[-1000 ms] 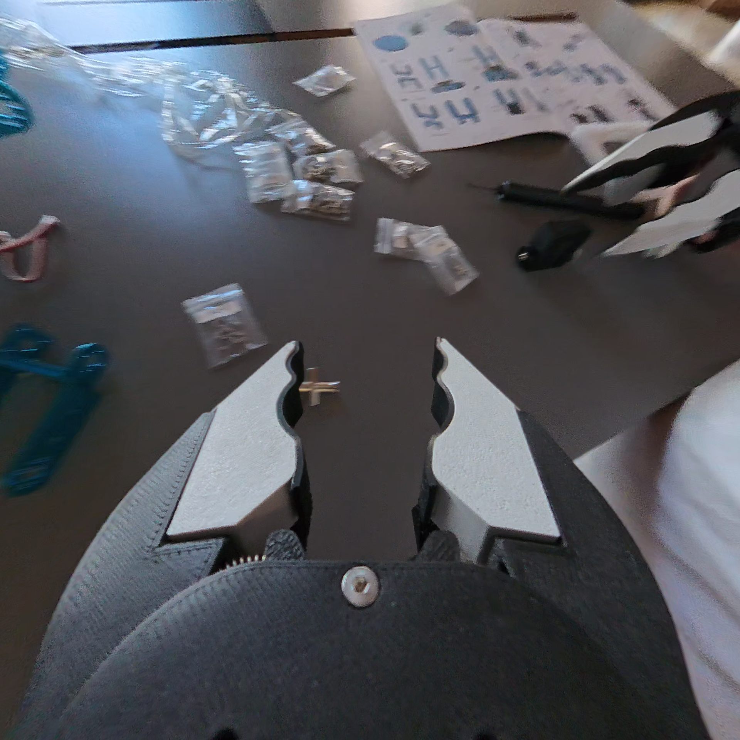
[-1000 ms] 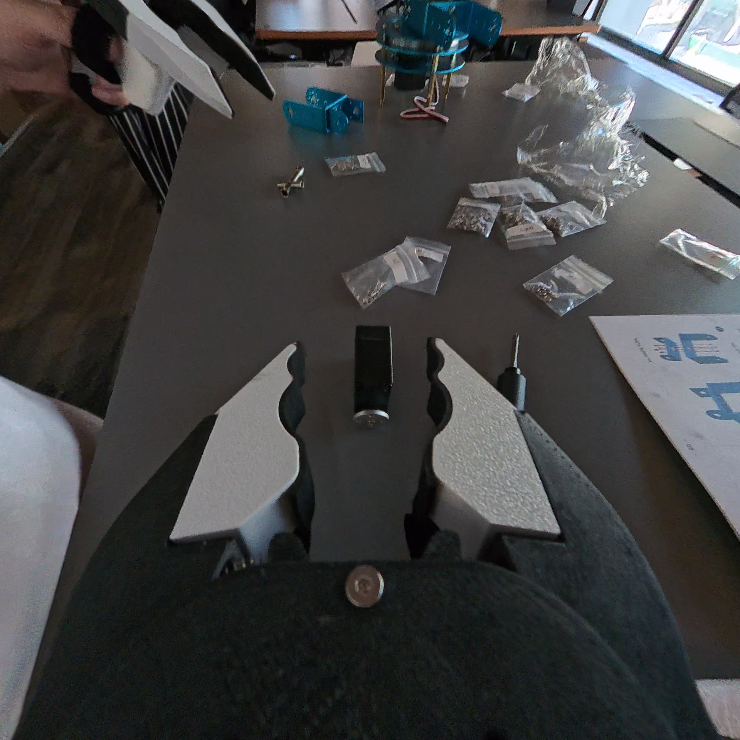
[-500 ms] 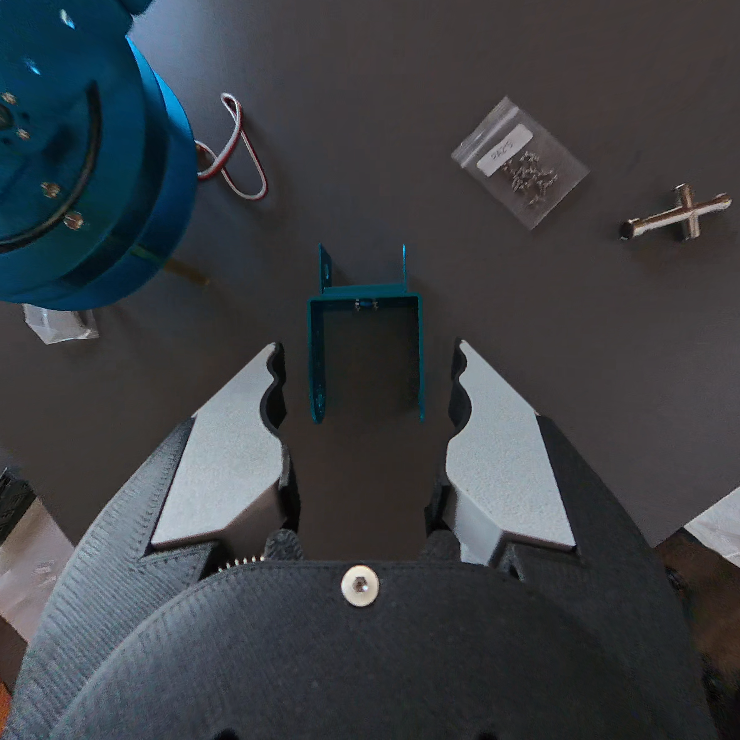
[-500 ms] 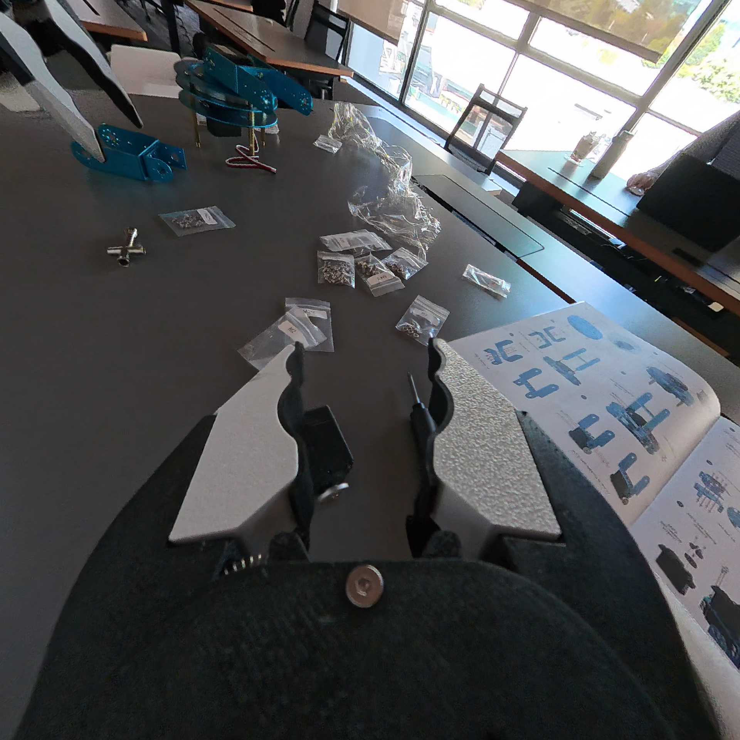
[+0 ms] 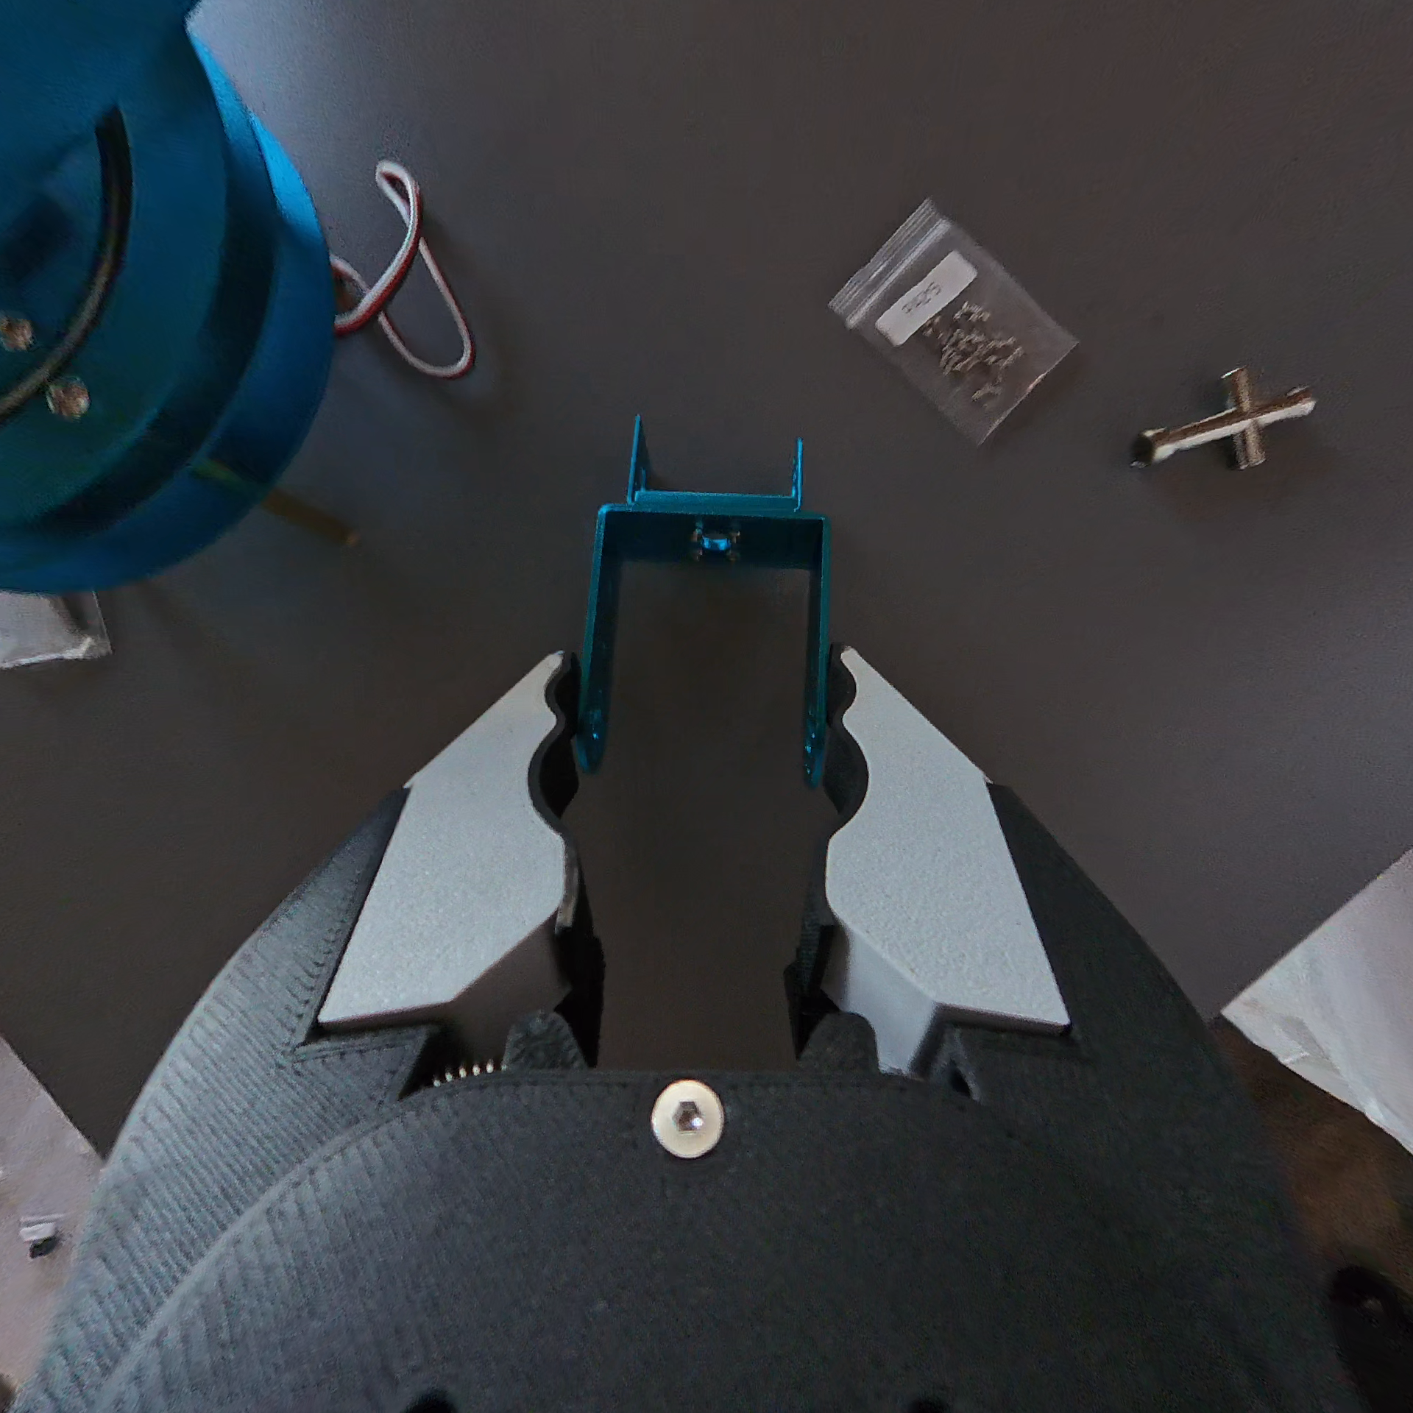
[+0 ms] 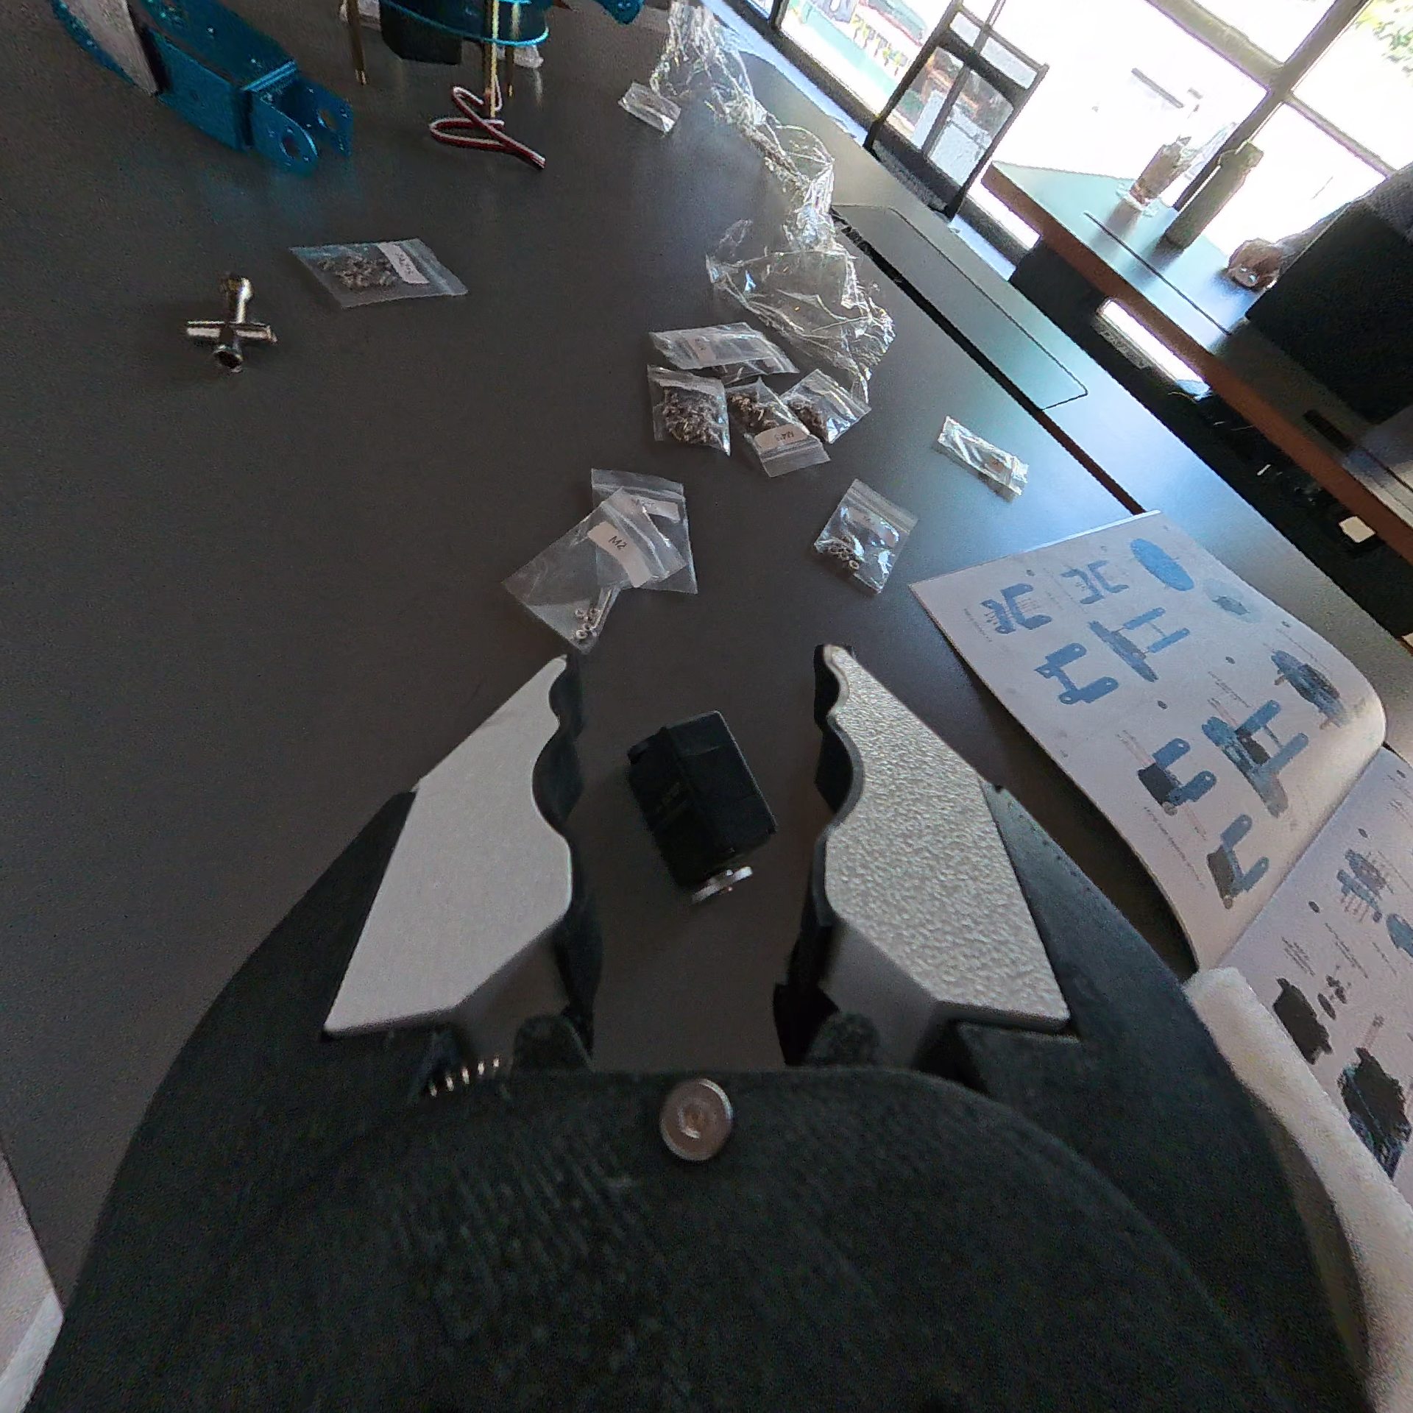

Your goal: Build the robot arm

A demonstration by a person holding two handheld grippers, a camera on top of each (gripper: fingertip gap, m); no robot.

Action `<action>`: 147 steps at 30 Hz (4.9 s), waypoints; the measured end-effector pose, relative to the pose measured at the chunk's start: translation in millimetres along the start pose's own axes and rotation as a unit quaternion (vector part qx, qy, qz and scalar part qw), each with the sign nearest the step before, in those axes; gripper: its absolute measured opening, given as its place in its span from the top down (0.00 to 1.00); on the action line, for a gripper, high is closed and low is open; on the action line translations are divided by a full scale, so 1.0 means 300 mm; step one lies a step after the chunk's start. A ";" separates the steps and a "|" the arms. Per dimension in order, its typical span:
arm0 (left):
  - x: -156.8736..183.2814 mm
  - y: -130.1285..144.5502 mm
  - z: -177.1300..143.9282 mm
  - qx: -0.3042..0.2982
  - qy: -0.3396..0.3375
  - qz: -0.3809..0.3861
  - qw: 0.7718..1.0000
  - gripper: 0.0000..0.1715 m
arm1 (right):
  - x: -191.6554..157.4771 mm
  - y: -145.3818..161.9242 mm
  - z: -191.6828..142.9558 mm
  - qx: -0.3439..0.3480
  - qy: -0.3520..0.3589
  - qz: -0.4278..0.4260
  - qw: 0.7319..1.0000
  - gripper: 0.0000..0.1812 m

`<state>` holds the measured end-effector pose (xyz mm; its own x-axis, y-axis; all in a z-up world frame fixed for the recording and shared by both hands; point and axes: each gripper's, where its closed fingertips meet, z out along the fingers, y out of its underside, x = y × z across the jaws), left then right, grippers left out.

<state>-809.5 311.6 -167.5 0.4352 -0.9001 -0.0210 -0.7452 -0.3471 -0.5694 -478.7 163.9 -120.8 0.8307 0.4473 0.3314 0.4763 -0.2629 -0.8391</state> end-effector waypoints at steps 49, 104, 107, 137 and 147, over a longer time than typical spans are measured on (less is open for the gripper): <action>0.821 -1.261 0.230 0.149 0.134 0.224 0.954 0.56 | 0.480 -0.097 0.137 0.010 -0.411 0.145 0.900 1.00; 0.460 -1.454 0.108 0.295 0.134 -0.155 0.933 0.89 | 0.903 0.084 0.294 0.042 -0.114 0.438 0.891 1.00; 0.414 -1.442 0.096 0.307 0.126 -0.181 0.926 0.89 | 0.903 0.073 0.287 0.040 -0.112 0.448 0.886 1.00; 0.442 -1.462 0.037 0.338 0.156 -0.179 0.911 0.89 | 0.925 0.068 0.281 0.059 -0.128 0.527 0.838 1.00; 0.455 -1.470 0.031 0.341 0.163 -0.176 0.909 0.89 | 0.933 0.047 0.265 0.069 -0.136 0.530 0.834 1.00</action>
<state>-416.7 344.1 73.1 0.3312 -0.8333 0.4427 -0.0542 -0.4852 -0.8727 -262.2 353.3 -74.1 0.6596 0.2088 -0.7220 -0.5373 -0.5407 -0.6473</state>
